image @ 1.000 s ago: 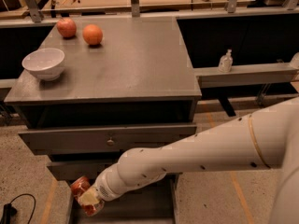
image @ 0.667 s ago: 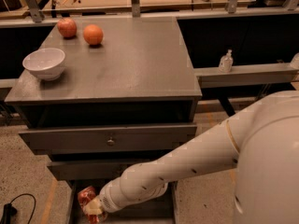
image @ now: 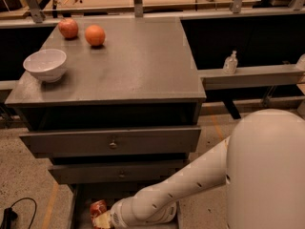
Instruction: Place coke can into bottom drawer
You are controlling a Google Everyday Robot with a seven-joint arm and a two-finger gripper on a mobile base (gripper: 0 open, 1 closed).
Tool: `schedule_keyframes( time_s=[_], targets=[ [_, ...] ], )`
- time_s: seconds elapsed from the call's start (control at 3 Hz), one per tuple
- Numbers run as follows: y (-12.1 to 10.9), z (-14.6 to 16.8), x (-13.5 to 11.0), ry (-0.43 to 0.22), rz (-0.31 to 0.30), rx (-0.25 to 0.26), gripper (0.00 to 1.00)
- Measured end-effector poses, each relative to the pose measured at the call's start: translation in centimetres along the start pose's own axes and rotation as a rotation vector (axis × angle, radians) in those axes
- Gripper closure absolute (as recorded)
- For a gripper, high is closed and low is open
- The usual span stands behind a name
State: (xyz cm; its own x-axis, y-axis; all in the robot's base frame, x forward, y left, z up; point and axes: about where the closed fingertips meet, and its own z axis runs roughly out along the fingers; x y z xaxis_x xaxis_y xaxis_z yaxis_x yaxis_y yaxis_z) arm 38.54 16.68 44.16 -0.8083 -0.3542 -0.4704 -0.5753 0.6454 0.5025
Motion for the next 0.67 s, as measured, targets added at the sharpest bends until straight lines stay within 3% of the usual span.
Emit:
schedule_keyframes(
  time_s=[0.33,0.67],
  targets=[
    [0.2,0.0,0.0,0.006,-0.005,-0.003,1.00],
    [-1.6,0.7,0.5,0.019,0.035,0.018,1.00]
  ],
)
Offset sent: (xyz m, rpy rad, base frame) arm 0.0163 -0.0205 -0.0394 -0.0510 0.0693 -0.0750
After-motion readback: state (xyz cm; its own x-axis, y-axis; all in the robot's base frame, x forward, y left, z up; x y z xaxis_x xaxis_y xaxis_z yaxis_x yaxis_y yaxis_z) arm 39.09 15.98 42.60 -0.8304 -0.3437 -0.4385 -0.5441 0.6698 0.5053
